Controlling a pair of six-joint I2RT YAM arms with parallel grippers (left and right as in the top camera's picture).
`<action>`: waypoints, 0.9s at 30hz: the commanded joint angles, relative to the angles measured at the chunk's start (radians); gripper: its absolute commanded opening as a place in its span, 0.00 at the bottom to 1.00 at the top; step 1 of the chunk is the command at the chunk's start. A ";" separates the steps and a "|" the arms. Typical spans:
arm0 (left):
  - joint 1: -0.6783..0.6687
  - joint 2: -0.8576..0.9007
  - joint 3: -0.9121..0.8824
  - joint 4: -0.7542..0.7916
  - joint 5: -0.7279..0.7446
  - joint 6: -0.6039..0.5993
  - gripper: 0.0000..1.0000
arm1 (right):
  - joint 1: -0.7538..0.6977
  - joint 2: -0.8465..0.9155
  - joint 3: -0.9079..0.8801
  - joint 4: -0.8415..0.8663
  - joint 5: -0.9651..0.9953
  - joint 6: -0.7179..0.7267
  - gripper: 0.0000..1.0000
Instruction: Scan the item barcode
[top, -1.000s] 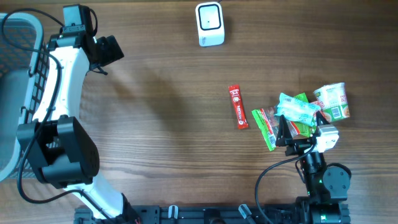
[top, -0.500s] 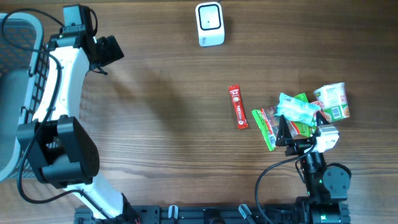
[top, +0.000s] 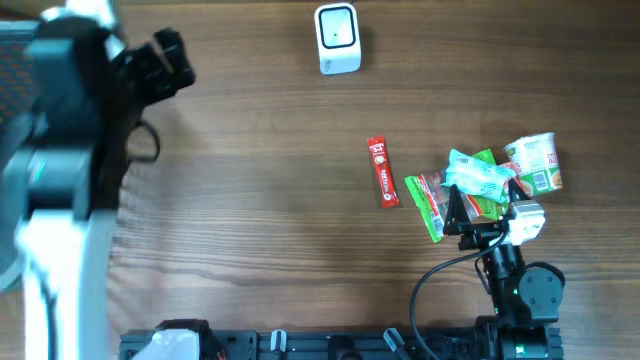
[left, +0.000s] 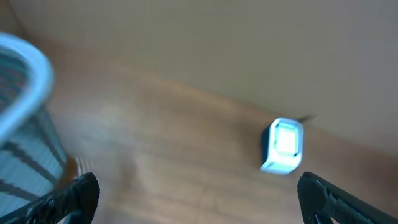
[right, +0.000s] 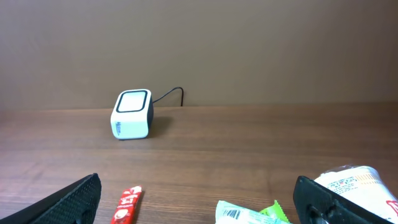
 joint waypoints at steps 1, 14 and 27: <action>-0.003 -0.233 0.005 0.001 0.006 -0.002 1.00 | -0.001 -0.012 -0.001 0.005 -0.015 -0.018 1.00; 0.002 -0.885 -0.055 -0.166 0.006 -0.002 1.00 | -0.001 -0.012 -0.001 0.005 -0.015 -0.018 1.00; 0.011 -1.256 -0.725 0.214 0.073 -0.009 1.00 | -0.001 -0.012 -0.001 0.005 -0.015 -0.018 1.00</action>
